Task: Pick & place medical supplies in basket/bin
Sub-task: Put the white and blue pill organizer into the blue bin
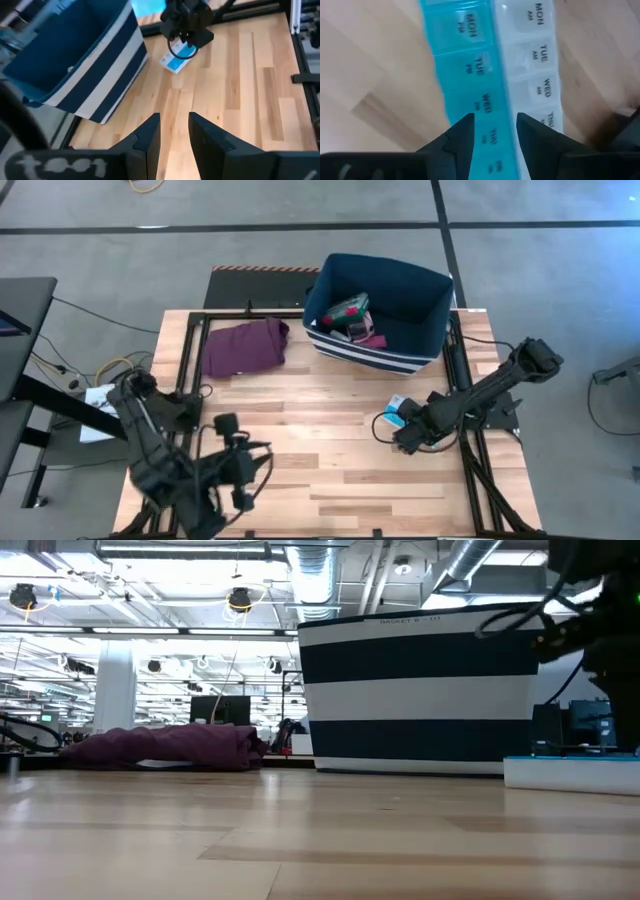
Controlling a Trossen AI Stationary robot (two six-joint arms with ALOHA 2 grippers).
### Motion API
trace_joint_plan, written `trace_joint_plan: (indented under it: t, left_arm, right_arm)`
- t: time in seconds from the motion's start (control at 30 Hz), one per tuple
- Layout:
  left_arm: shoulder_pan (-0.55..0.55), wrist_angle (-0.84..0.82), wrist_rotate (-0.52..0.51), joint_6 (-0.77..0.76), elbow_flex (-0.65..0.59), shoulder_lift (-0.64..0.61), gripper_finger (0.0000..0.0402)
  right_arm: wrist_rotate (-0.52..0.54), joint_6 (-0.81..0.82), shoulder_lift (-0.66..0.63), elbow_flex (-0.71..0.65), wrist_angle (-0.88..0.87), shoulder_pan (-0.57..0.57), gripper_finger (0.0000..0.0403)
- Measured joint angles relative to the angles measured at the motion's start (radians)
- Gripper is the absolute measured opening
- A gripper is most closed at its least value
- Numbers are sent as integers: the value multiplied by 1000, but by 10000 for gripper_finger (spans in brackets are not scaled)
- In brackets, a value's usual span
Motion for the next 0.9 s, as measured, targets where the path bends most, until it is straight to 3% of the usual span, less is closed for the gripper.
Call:
trace_joint_plan:
  t: [0.23, 0.43, 0.6, 0.77, 0.83, 0.9]
  left_arm:
    - [-104, 105, -178, -337, -309, 0, 91]
    - [-101, 336, -229, -471, -591, 2, 91]
    - [-47, 426, -232, -533, -725, 2, 91]
    - [31, 492, -253, -544, -797, 1, 91]
    - [69, 519, -256, -517, -813, 2, 91]
    - [111, 589, -231, -470, -821, 2, 91]
  right_arm:
    - [22, 27, -32, -58, 27, -10, 140]
    - [19, 22, -35, -80, 274, -36, 140]
    - [41, -90, -21, -87, 648, -88, 140]
    - [29, -351, 35, -83, 1177, -148, 140]
    - [-45, -419, 50, -81, 1305, -167, 140]
    - [-167, -449, 52, -60, 1302, -179, 140]
